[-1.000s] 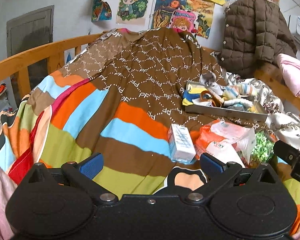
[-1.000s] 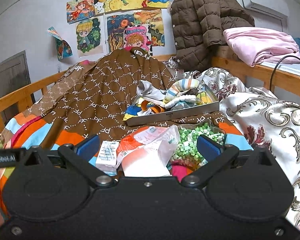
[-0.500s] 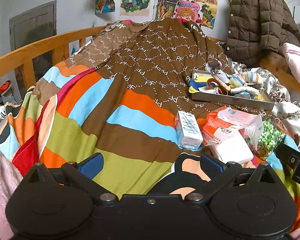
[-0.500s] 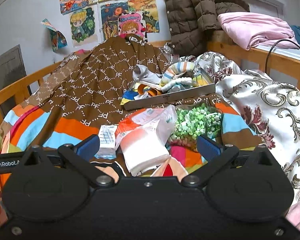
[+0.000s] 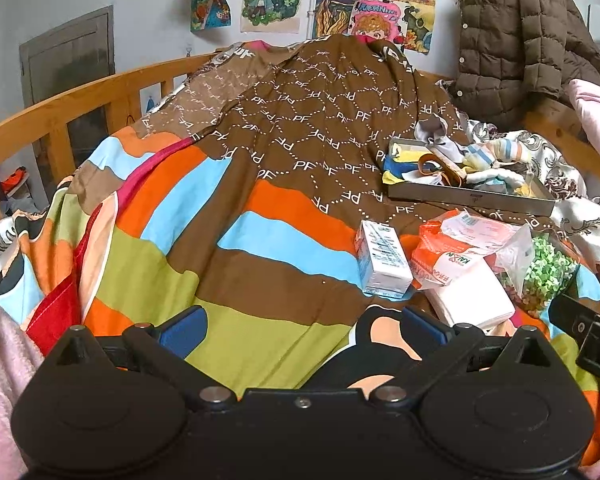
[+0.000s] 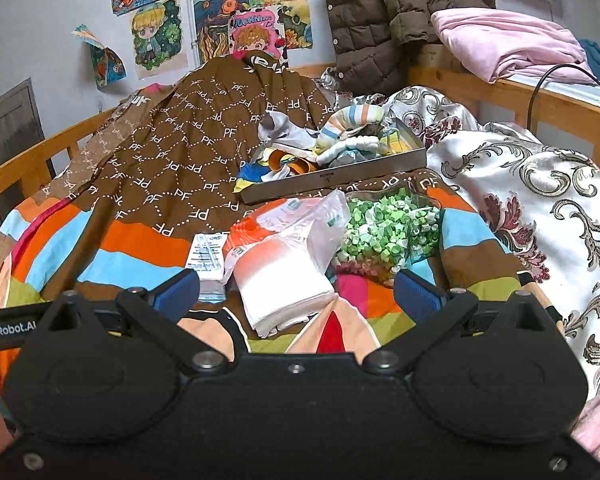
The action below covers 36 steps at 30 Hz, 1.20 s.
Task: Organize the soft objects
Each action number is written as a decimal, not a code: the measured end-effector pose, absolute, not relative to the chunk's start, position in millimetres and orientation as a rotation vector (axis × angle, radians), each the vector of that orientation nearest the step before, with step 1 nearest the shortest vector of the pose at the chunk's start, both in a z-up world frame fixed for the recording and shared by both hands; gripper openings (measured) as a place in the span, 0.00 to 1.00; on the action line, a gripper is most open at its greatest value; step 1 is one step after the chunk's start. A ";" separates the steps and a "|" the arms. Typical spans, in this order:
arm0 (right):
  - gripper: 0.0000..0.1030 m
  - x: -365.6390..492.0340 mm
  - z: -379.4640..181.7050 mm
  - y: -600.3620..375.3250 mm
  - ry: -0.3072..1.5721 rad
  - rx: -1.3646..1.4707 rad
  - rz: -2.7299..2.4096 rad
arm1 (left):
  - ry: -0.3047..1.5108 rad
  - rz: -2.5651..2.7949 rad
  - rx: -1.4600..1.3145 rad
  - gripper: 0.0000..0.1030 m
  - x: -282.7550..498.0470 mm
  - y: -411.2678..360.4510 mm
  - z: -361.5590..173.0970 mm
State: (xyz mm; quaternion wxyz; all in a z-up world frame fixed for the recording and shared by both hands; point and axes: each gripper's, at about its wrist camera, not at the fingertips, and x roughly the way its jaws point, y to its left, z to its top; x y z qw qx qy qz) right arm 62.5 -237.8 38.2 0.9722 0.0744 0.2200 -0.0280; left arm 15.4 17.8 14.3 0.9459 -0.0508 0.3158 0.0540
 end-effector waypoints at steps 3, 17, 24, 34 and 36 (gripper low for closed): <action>0.99 64.8 36.9 -237.5 0.450 0.140 -0.053 | 0.646 0.113 -0.107 0.99 16.1 18.7 13.5; 0.99 73.1 33.5 -242.4 0.474 0.128 -0.047 | 0.657 0.115 -0.105 0.99 17.5 18.7 12.7; 0.99 74.0 32.9 -243.0 0.476 0.127 -0.046 | 0.665 0.118 -0.106 0.99 17.8 19.7 12.3; 0.99 74.6 32.8 -242.9 0.476 0.128 -0.047 | 0.670 0.123 -0.113 0.99 18.0 20.6 10.8; 0.99 74.0 32.9 -242.7 0.476 0.127 -0.047 | 0.671 0.124 -0.113 0.99 17.9 20.7 10.6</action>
